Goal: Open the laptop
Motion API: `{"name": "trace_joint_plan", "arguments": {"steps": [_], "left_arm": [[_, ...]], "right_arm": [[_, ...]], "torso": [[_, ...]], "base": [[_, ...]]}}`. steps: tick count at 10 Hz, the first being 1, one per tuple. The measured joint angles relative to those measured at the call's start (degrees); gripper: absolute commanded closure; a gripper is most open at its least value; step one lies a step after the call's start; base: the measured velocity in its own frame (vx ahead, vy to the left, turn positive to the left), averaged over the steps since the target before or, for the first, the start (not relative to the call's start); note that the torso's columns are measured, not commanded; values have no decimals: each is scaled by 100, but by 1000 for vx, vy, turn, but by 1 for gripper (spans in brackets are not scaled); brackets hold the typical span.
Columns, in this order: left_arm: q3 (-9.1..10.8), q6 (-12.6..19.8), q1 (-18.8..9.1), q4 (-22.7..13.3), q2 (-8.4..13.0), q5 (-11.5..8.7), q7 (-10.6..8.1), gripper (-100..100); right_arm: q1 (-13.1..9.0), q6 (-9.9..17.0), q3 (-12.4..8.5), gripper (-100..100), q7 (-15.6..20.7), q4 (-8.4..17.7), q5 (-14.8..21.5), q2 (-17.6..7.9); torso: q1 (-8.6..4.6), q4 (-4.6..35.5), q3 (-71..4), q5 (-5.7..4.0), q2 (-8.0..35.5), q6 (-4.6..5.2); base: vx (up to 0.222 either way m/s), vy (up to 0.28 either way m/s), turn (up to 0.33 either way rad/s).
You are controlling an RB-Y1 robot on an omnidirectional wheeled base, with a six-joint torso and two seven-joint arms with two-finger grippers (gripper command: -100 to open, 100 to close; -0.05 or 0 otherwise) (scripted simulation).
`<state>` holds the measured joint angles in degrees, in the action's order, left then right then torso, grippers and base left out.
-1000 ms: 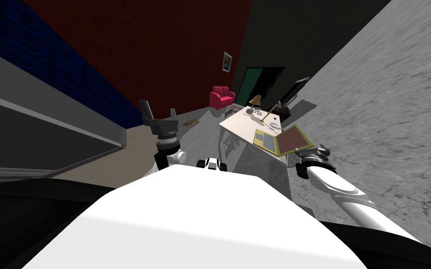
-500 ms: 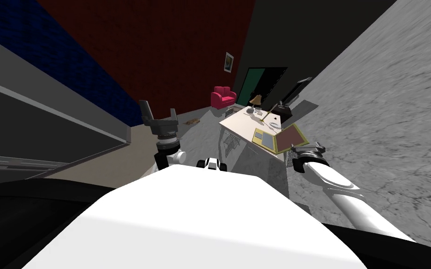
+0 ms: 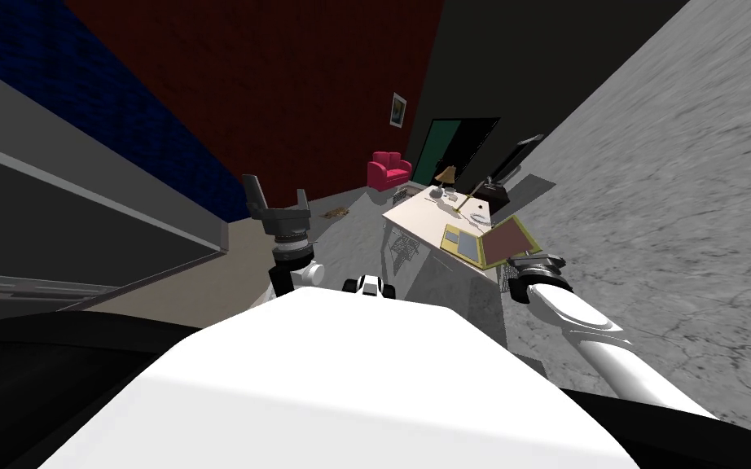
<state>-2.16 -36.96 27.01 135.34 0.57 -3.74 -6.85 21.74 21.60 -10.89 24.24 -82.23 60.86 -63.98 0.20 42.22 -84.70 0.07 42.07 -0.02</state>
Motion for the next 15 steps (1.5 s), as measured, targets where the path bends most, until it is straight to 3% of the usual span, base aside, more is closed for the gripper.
{"name": "trace_joint_plan", "arguments": {"steps": [7, 8, 15], "left_arm": [[0, 0, 0, 0, 0, 0, 0, 0], [0, 0, -1, 0, 0, 0, 0, 0], [1, 1, -2, -1, 1, 0, 0, 0]], "right_arm": [[337, 473, 297, 100, 585, -177, 748, -120], [342, 488, 303, -100, 602, -181, 761, -120], [-123, -22, 121, -100, 36, -130, 25, 12]], "torso": [[-15, 8, 16, -5, 25, 2], [-30, 9, 19, -8, 32, 2], [-7, 4, 8, -1, 13, 1]], "base": [[74, 68, -9], [-46, -40, 16], [-102, -121, 16]]}}
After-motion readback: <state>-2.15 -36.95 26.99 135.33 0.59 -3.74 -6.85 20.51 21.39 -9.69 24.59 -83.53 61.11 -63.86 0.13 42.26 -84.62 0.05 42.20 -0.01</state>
